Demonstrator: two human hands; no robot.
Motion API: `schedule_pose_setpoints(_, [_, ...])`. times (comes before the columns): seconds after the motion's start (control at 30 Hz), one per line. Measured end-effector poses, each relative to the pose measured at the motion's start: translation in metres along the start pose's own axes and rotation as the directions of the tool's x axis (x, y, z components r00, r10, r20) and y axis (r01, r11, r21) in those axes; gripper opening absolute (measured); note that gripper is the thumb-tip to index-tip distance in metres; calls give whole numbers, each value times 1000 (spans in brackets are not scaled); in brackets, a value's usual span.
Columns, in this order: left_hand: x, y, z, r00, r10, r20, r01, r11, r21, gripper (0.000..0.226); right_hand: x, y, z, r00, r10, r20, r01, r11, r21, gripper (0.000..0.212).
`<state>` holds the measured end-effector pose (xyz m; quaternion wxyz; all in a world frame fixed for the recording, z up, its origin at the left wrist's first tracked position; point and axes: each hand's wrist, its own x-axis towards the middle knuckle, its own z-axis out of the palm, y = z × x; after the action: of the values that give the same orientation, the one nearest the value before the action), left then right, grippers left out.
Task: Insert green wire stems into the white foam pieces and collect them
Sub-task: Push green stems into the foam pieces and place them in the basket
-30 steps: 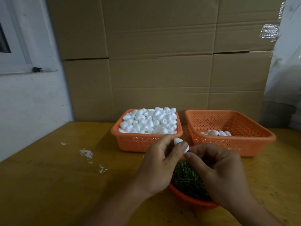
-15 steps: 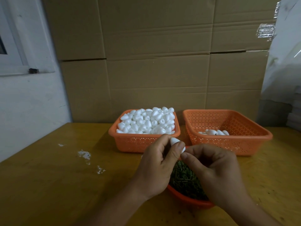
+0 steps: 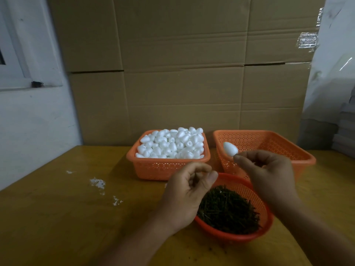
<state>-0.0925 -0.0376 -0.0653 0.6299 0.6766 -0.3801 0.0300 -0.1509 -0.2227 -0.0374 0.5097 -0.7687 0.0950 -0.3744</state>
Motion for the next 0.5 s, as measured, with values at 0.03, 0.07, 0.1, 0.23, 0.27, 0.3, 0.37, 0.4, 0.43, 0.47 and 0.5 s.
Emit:
schedule_pose_setpoints(0.03, [0,-1,1,1000,-3,-4,3,1000,14,41,11,5,-3,999,6,-34,-8,998,-56,10])
schedule_pose_setpoints(0.07, [-1,-2,1,1000,-4,-4,4,1000,23,38,23,10,-7,998,7,-62,-15,992,-125,10])
schedule_pose_setpoints(0.1, [-1,-3,2,1000,-3,-1,4,999,34,36,36,16,-10,997,8,-76,-23,978,-207,9])
schedule_pose_setpoints(0.23, [-1,-4,2,999,16,28,-18,999,50,28,78,33,-19,997,50,-53,-72,793,-605,23])
schedule_pose_setpoints(0.27, [-1,-4,2,999,17,34,-19,999,49,26,85,37,-21,996,66,-55,-86,727,-681,29])
schedule_pose_setpoints(0.3, [-1,-5,1,999,19,39,-21,998,53,26,92,41,-22,994,87,-62,-105,672,-733,36])
schedule_pose_setpoints(0.37, [-1,-6,0,999,20,43,-23,997,67,24,104,48,-25,986,153,-70,-147,590,-794,43])
schedule_pose_setpoints(0.4, [-1,-7,-1,999,18,44,-21,997,74,23,109,50,-25,979,194,-65,-164,557,-814,43])
schedule_pose_setpoints(0.43, [-1,-7,-1,999,15,46,-18,997,77,22,113,51,-25,970,236,-58,-178,529,-830,42])
schedule_pose_setpoints(0.47, [-1,-7,-2,999,12,48,-16,997,76,20,116,51,-25,962,269,-52,-188,511,-839,42])
schedule_pose_setpoints(0.5, [0,-8,-2,999,10,50,-14,997,74,17,118,51,-24,956,289,-53,-198,499,-844,43])
